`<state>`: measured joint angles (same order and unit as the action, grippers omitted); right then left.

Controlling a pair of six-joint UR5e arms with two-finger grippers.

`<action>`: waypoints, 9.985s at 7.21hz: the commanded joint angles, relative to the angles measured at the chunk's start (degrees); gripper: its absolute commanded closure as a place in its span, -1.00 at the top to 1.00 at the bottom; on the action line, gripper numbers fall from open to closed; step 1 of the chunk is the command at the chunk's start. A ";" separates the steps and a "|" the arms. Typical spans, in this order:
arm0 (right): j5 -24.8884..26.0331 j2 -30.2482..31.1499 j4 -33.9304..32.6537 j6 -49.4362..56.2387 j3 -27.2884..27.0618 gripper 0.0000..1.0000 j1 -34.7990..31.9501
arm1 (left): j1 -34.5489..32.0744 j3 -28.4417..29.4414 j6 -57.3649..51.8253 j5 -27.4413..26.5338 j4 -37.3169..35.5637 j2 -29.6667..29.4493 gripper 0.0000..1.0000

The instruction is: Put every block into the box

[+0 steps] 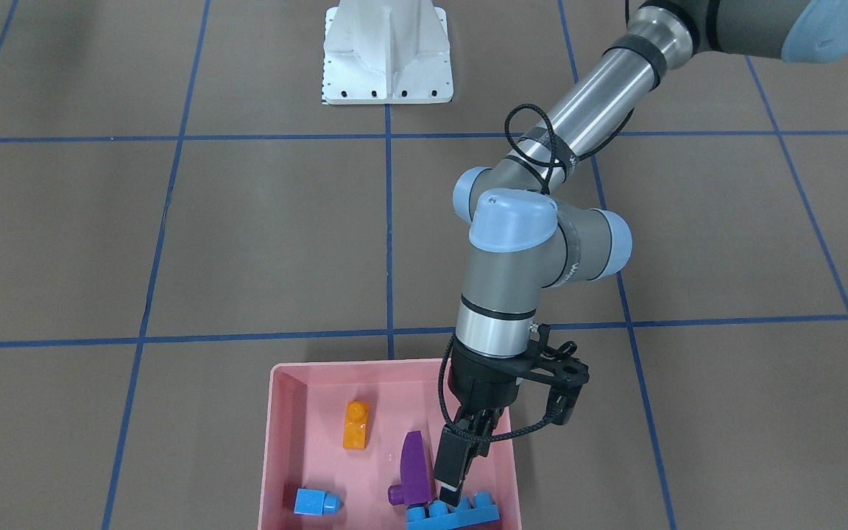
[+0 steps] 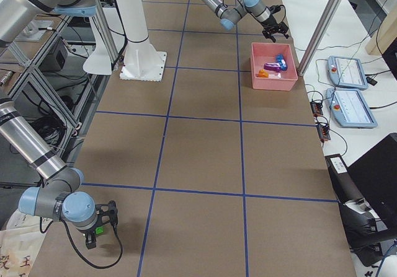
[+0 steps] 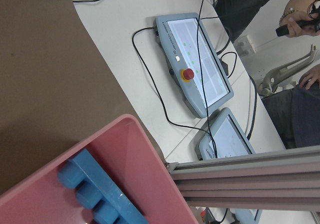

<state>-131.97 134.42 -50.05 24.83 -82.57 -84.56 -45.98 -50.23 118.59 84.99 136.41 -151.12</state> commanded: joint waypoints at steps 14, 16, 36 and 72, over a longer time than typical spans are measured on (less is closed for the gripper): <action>1.35 -27.71 -60.94 -0.66 -35.73 -1.00 -7.88 | -1.83 -23.80 -5.42 8.87 -25.87 8.79 1.00; 5.49 -49.59 -78.20 -2.05 -33.55 -1.00 -8.08 | -2.97 -30.96 -18.68 8.79 -33.82 13.81 1.00; 23.07 -112.17 -11.56 -77.45 33.43 0.96 34.28 | -25.38 -45.13 -95.29 33.49 -35.95 54.79 1.00; -2.42 -45.65 -42.41 -17.80 -8.58 1.00 -7.03 | -41.12 -42.76 -118.85 46.05 -45.27 61.38 1.00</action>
<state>-134.27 88.68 -92.46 7.05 -91.14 -91.58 -87.10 -93.03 -0.43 131.04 91.14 -89.67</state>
